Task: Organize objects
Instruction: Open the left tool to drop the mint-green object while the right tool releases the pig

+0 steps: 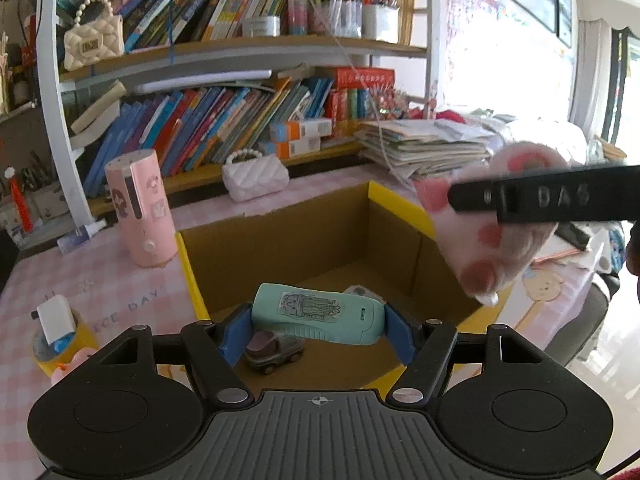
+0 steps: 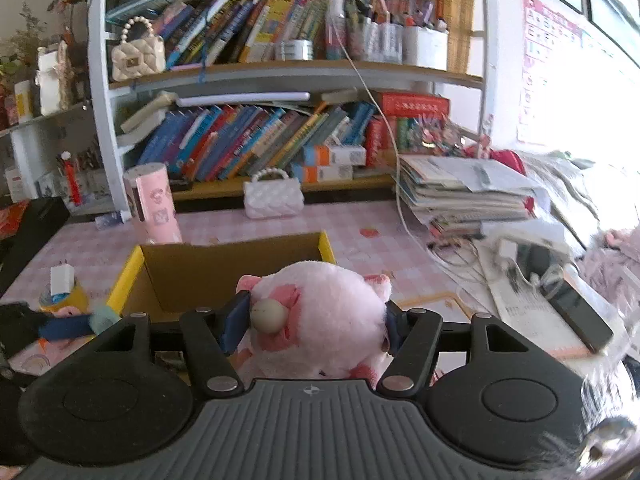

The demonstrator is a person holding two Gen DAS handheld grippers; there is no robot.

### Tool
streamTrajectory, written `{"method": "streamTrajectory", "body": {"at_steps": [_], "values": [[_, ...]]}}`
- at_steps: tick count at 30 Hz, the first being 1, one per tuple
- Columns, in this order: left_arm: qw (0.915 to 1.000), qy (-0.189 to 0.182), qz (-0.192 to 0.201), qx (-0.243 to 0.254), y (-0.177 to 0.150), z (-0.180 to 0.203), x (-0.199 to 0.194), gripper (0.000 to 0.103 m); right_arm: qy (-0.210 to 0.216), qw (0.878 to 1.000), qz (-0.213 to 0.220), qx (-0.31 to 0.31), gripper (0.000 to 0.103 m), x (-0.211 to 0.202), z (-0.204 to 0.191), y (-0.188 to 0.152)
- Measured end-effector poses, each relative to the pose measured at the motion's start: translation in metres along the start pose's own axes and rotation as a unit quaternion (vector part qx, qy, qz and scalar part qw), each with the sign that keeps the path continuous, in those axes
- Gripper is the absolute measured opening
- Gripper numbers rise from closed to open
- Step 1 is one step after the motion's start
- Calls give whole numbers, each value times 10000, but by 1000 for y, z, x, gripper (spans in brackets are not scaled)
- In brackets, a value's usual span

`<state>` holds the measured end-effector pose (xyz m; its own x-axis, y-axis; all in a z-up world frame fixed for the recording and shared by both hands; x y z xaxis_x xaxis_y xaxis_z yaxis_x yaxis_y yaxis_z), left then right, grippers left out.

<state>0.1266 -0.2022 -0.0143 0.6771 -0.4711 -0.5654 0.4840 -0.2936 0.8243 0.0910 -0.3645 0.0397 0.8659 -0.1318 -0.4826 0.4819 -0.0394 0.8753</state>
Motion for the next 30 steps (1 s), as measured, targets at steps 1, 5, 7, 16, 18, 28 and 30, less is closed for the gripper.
{"method": "streamTrajectory", "body": {"at_steps": [1,5,7,16,18,28,30], "values": [[10000,34,-34,-8,0,0,4,70,41,10000,25,-36,61,3,-1,3],[9998,151,-128,3,0,0,16,70,244,9996,65,-133,61,18,-5,11],[9996,209,-185,6,-2,-1,22,70,333,9992,70,-214,61,27,-8,13],[9985,389,-367,71,-5,-5,43,70,581,9954,-255,-719,61,84,-27,7],[9985,408,-347,124,-4,-5,45,70,605,9937,-402,-857,61,98,-30,3],[9971,514,-318,456,0,-6,57,70,708,9871,-1207,-777,62,144,-25,-11],[9969,524,-317,486,1,-7,59,70,695,9852,-1393,-715,62,147,-24,-11]]}}
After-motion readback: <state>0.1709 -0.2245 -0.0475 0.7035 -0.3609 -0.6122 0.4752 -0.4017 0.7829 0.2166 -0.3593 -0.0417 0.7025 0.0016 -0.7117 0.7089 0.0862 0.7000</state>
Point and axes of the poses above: each gripper's, at about its wrist camera, not at the fingertips, and x roughly the way its jaws point, z to its right, y to its top, the point moved 3 cm from there along x, roughly the way its jaws point, and after that the axes turned 3 degrees about -x, right-handed, at the moved point
